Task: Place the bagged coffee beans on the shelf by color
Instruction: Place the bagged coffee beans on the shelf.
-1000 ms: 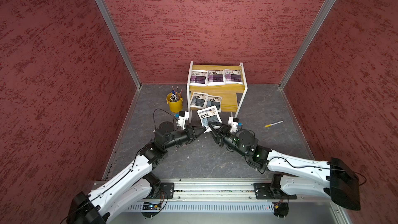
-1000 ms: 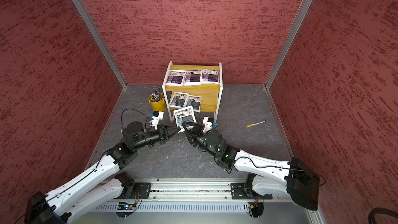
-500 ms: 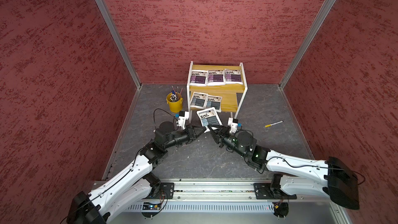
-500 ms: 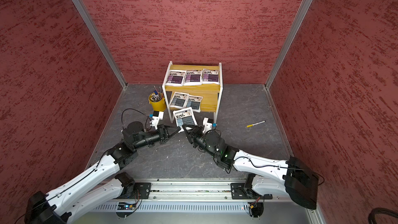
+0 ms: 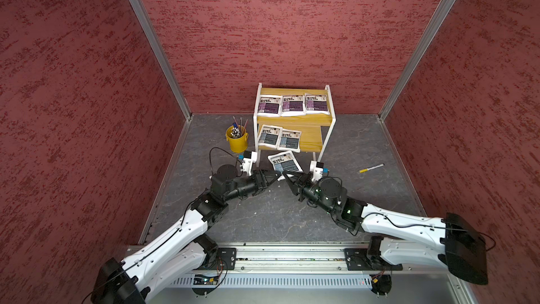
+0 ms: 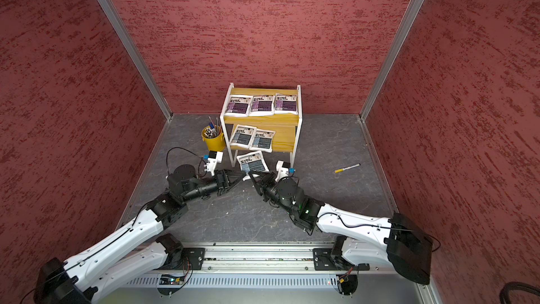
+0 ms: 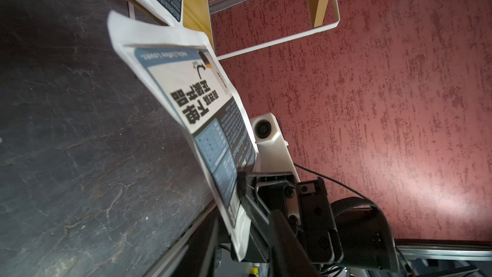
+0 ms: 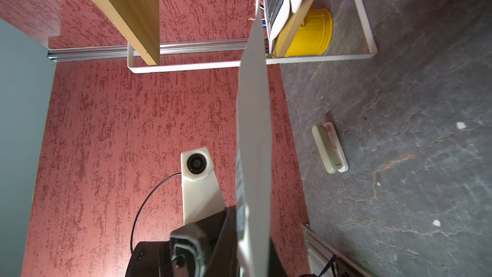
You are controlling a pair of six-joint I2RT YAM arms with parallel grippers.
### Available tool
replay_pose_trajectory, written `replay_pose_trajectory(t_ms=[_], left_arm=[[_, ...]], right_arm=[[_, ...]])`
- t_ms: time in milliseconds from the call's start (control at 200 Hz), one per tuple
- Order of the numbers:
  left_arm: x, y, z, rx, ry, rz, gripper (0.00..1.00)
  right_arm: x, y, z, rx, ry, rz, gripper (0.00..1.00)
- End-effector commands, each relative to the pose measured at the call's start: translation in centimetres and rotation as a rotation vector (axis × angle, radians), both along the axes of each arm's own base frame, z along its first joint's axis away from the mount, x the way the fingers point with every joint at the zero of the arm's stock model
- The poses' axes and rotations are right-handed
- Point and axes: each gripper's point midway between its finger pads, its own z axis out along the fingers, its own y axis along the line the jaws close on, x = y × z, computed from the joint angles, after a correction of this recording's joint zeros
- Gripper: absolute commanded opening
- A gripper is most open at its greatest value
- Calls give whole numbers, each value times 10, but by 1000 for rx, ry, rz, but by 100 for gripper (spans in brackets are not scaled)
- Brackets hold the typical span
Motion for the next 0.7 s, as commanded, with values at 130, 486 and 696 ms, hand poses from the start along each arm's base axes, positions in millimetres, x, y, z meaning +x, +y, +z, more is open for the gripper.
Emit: replay_pose_trajectory(t_ms=[130, 486, 696], left_arm=[[0, 15, -3, 11, 5, 24, 59], [1, 64, -14, 45, 79, 103, 100], [-2, 72, -28, 98, 127, 106, 100]], right_arm=[[0, -21, 7, -73, -45, -52, 4], [-18, -31, -24, -213, 30, 17, 3], [-15, -21, -25, -226, 22, 36, 3]])
